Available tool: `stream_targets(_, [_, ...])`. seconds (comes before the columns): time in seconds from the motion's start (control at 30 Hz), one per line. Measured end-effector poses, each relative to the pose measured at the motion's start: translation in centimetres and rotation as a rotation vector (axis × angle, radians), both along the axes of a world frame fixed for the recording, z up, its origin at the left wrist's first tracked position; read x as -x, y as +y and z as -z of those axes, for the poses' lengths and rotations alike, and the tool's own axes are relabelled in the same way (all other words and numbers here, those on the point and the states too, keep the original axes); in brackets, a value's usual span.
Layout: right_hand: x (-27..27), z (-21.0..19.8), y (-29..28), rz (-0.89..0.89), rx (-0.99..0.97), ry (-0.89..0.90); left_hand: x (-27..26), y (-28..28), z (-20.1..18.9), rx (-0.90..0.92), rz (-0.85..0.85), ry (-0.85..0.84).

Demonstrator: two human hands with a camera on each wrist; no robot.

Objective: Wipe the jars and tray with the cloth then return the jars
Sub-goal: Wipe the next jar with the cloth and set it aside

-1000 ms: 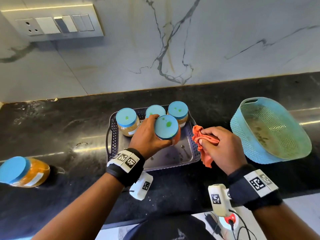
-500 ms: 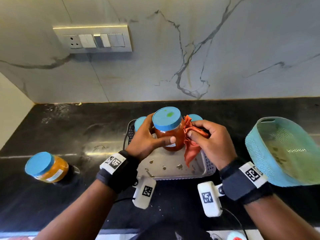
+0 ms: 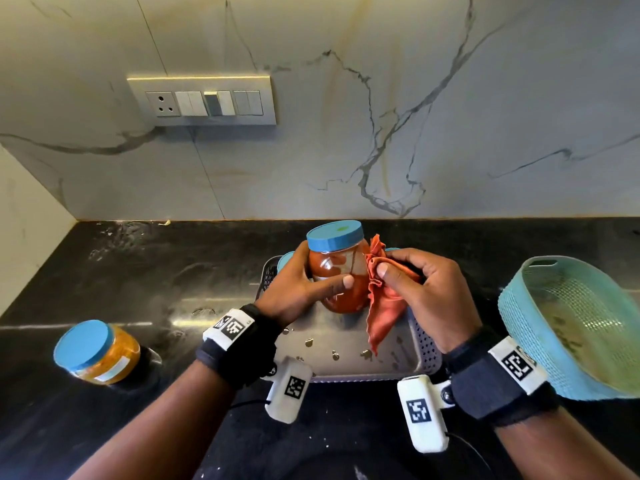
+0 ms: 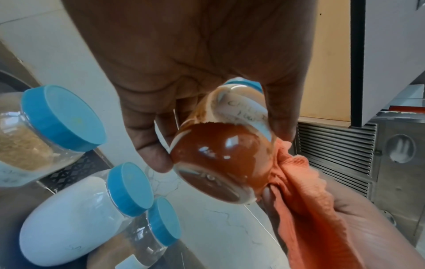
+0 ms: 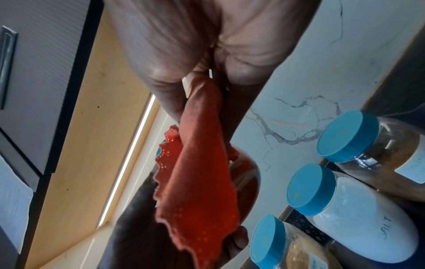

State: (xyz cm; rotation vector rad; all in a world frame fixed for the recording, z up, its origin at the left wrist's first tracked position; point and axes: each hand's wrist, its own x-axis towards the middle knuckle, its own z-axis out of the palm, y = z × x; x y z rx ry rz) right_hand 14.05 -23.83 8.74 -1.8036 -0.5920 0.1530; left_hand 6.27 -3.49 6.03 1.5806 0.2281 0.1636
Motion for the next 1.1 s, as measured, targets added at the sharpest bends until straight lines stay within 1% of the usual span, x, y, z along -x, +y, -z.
stream_targets(0.1, [-0.5,-0.4,0.3,-0.003,-0.004,-0.004,-0.2,0.4,-0.1,-0.018,-0.014,-0.04])
stream_targets(0.17, [-1.0,-0.8,0.5,0.057,-0.04,-0.014,-0.1,0.5,0.0,-0.097,-0.026,-0.082])
stream_targets(0.23, [-1.7,-1.5,0.6,0.1,-0.091,-0.01,-0.1,0.7,0.0,-0.199,-0.002,-0.107])
stream_targets(0.33, [-2.1,-2.7,0.8,0.079,-0.128,-0.033,-0.4,1.2,0.2,-0.319,0.026,-0.144])
stream_targets(0.43, [-1.4,-4.0,0.9,0.022,-0.081,-0.15,-0.6,1.4,0.6,-0.395,0.013,-0.241])
stream_targets(0.53, [-0.8,-4.7,1.5,0.025,0.05,-0.419,-0.9,1.5,0.4,-0.54,-0.017,-0.36])
stream_targets(0.6, [-1.0,-4.7,2.1,0.018,0.185,-0.57,-1.0,1.5,0.2,-0.662,-0.007,-0.387])
stream_targets(0.67, [-1.3,-4.4,2.8,0.0,0.287,-0.627,-1.1,1.8,0.1,-0.795,0.012,-0.375])
stream_targets(0.7, [-1.5,-4.3,3.1,-0.006,0.304,-0.638,-1.2,1.9,0.0,-0.843,0.011,-0.366])
stream_targets(0.83, [-1.4,-4.7,4.4,-0.02,0.259,-0.633,-1.5,2.3,-1.0,-0.977,-0.045,-0.391])
stream_targets(0.93, [-0.4,-5.0,4.8,-0.109,0.235,-0.66,-1.9,2.7,-1.5,-1.01,-0.069,-0.393])
stream_targets(1.03, [0.0,-4.4,3.5,-0.228,0.309,-0.722,-1.6,3.2,-0.9,-0.957,-0.038,-0.379])
stream_targets(1.1, [-0.7,-3.7,2.2,-0.223,0.372,-0.733,-1.2,3.1,-0.4,-0.919,-0.023,-0.347])
